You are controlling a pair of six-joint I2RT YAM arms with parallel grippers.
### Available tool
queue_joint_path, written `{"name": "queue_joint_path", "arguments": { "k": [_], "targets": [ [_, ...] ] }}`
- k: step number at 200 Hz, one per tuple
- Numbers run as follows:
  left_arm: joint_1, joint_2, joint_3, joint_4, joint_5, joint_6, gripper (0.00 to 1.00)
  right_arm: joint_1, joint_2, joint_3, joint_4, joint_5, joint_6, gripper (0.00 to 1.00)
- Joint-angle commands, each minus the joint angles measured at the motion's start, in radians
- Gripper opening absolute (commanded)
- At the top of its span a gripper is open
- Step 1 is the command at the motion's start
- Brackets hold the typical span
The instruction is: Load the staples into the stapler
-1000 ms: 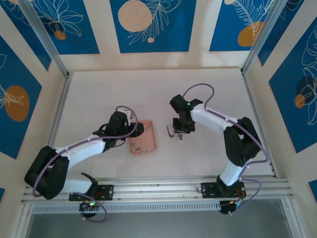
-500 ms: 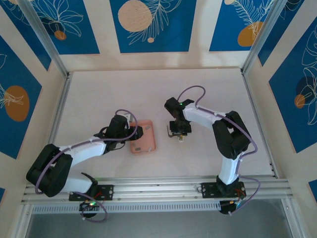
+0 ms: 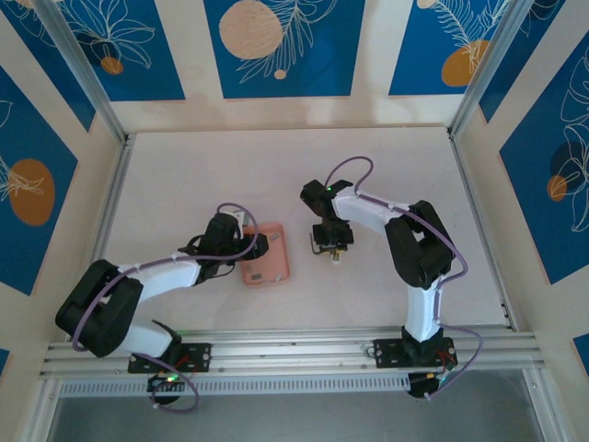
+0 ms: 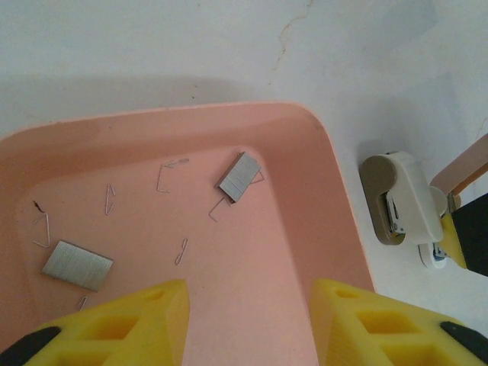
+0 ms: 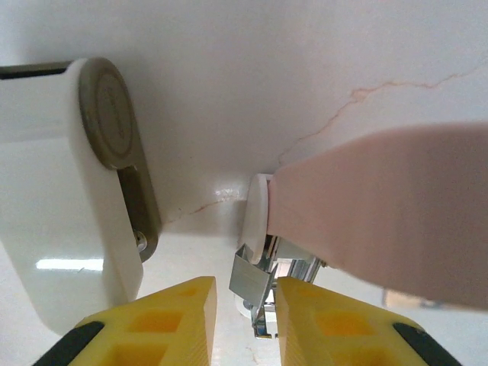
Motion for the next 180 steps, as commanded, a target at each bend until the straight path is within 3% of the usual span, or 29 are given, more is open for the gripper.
{"name": "queue_joint_path", "arguments": {
  "k": [1,51,98,180],
  "targets": [
    [0.008,0.015,-0.004,0.015,0.016,-0.011,0.45,0.012,0.037,0.014,0.002,0.026,-0.005,0.28],
    [0.009,0.002,-0.009,0.005,0.014,-0.008,0.45,0.013,0.052,-0.014,0.035,0.024,-0.003,0.27],
    [0.01,-0.013,-0.009,-0.01,0.009,-0.006,0.45,0.009,0.041,-0.033,0.052,0.032,-0.009,0.19],
    [0.01,-0.028,0.0,-0.023,0.008,-0.003,0.45,-0.002,-0.132,-0.095,0.081,0.028,-0.012,0.15]
  ]
}}
